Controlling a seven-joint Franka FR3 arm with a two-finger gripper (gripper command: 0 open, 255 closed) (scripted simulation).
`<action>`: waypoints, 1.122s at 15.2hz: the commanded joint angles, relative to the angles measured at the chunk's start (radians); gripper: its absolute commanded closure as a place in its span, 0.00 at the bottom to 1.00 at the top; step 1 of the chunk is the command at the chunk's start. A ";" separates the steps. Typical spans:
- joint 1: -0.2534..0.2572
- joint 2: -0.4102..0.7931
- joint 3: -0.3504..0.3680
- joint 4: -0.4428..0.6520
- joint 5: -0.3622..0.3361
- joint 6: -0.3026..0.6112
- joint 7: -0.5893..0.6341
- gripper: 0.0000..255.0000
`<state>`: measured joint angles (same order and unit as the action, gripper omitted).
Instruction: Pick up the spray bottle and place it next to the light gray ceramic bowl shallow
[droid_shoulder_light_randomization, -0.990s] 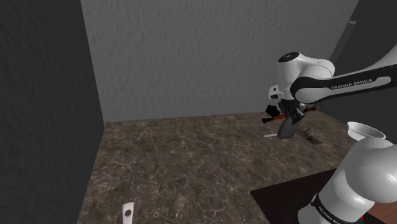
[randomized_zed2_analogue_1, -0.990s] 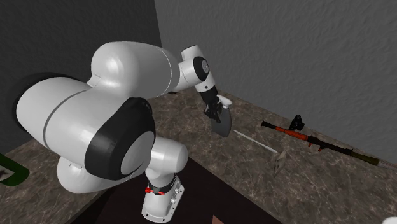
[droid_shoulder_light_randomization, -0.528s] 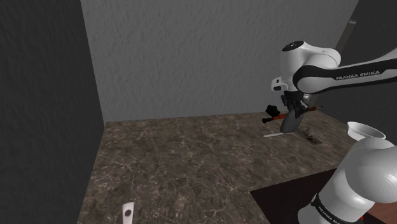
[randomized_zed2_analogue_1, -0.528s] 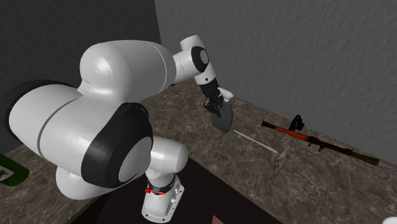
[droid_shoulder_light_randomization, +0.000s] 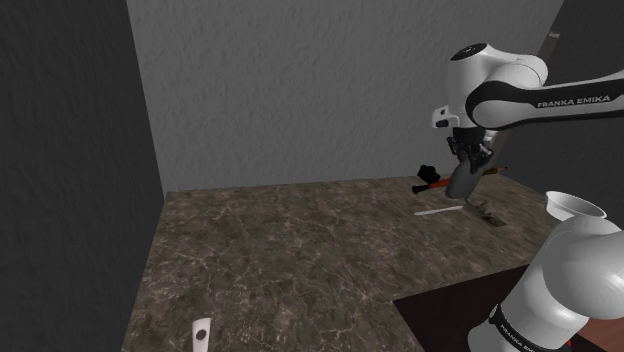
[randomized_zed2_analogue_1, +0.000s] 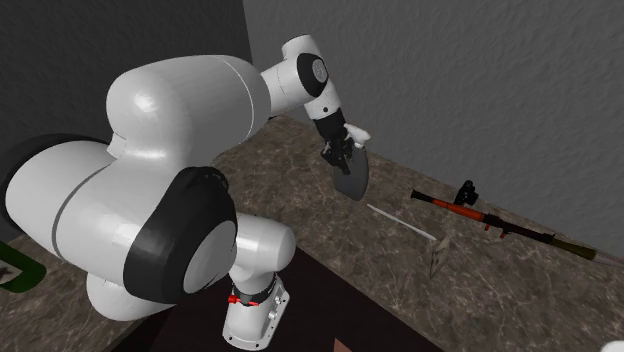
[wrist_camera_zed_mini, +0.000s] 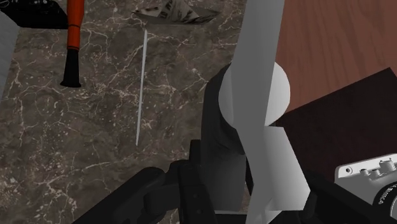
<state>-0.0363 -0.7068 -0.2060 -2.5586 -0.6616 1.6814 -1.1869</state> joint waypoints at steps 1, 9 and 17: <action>0.001 -0.002 0.006 0.024 0.006 -0.023 -0.012 1.00; 0.004 -0.005 0.026 0.123 0.025 -0.113 -0.061 1.00; 0.005 0.007 0.045 0.231 0.038 -0.199 -0.108 1.00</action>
<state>-0.0317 -0.7028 -0.1633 -2.3453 -0.6252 1.4954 -1.2873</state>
